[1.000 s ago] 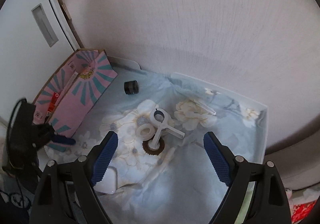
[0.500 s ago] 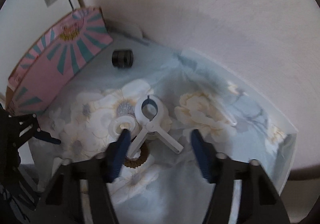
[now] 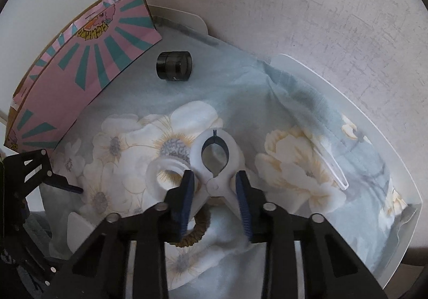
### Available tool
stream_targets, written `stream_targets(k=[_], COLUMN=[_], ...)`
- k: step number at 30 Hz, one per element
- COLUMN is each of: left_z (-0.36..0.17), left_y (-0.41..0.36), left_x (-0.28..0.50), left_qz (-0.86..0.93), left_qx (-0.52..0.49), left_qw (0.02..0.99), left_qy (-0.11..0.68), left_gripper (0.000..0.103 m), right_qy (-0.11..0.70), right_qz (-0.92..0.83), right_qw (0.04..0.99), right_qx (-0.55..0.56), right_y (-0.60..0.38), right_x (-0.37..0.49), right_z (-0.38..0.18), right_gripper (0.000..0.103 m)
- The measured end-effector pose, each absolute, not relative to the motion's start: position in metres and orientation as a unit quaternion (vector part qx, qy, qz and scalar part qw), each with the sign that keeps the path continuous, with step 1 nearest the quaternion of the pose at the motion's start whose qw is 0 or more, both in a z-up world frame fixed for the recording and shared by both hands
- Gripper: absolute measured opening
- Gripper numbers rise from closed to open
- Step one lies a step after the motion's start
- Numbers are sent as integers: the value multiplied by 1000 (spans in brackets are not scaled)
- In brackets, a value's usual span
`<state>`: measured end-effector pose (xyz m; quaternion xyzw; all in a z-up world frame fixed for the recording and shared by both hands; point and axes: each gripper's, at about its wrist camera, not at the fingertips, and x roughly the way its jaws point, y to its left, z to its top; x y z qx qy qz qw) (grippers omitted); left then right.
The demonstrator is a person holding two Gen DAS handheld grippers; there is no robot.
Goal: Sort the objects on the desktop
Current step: 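Grasp the white square case with the left tool while the right tool grasps the white clip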
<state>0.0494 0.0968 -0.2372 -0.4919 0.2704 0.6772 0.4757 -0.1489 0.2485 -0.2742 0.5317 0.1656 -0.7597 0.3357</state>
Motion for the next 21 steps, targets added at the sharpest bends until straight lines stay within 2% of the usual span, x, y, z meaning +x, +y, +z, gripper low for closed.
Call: stream_targets(k=[12,13,14,17,21], left_z=[-240,-240,-239,-235,-233], left_y=[106,106,105,103,101], left_x=[60,61,61,58,52], left_qz=[680,683,686,695,692], left_qx=[-468,-464,-460,-452,-464], left_qw=[482,481,480,474,475], left_qy=[294,295,296,296,283], left_gripper=[92,91,85,59,59], right_qy=[167,166,163,151,134], right_qz=[-759,-761,-763,-771,-779], right_qw=[336,335,333,325,324], right_qx=[531,531,530,526,521], right_y=[254,255,256,262,270], right_x=[-151,-151,-151,-149,-146], right_z=[-278,-277,-277,-273,-267], right_gripper=[30,30,30,30,29])
